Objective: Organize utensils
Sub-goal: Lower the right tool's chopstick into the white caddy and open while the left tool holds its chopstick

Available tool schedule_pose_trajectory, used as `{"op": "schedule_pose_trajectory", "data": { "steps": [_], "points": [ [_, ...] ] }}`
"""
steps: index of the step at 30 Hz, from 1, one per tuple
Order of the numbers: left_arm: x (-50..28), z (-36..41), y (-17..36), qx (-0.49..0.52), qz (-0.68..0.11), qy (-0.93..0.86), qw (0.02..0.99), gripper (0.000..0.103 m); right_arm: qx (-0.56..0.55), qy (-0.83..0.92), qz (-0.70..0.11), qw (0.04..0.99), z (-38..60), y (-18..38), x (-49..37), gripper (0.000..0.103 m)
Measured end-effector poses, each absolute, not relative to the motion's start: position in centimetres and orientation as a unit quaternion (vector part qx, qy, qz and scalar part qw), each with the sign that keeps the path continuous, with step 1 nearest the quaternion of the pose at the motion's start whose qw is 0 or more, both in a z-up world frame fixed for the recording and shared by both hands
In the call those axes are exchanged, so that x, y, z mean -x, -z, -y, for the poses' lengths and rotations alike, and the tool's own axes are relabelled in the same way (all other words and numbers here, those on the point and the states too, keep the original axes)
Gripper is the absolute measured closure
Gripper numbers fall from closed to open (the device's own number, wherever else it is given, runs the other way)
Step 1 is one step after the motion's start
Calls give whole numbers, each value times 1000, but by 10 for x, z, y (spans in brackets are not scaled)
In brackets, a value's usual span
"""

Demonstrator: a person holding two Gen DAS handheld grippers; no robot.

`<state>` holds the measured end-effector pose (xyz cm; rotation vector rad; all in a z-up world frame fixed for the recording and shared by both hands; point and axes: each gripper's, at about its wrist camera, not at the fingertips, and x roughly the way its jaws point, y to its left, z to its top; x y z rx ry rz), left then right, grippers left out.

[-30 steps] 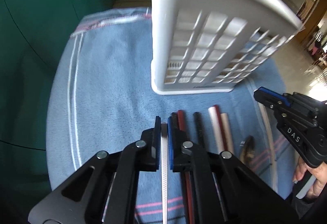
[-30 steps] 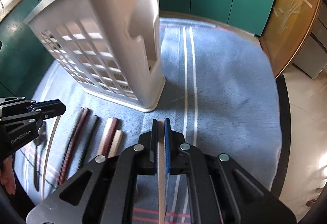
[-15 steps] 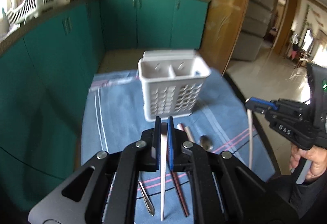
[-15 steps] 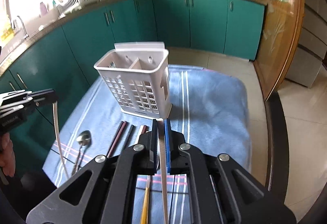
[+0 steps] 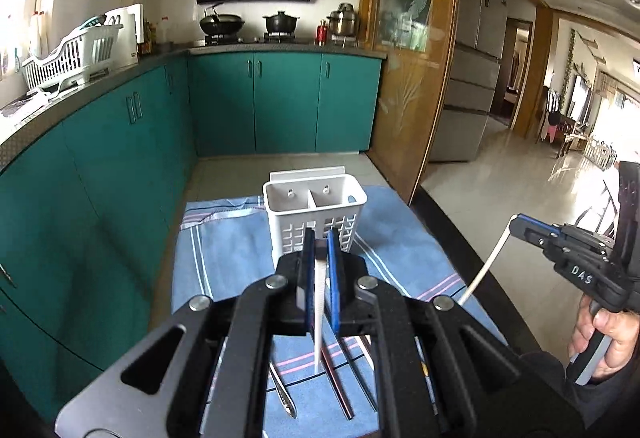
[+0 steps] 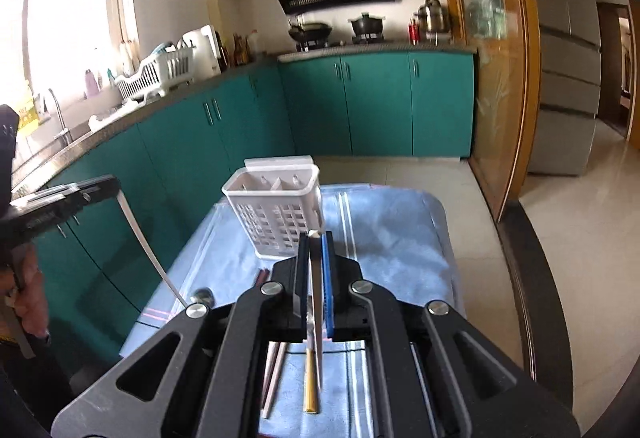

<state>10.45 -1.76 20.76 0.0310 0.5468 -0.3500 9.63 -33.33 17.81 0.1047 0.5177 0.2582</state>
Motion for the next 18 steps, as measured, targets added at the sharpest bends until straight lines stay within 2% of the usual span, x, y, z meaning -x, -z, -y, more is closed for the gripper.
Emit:
{"op": "schedule_pose_trajectory", "data": {
  "steps": [9, 18],
  "points": [
    [-93, -3, -219, 0, -252, 164, 954, 97, -26, -130, -217, 967, 303, -217, -82, 97],
    [-102, -9, -209, -4, -269, 165, 949, 97, -15, -133, -246, 960, 284, -203, -91, 97]
  ]
}}
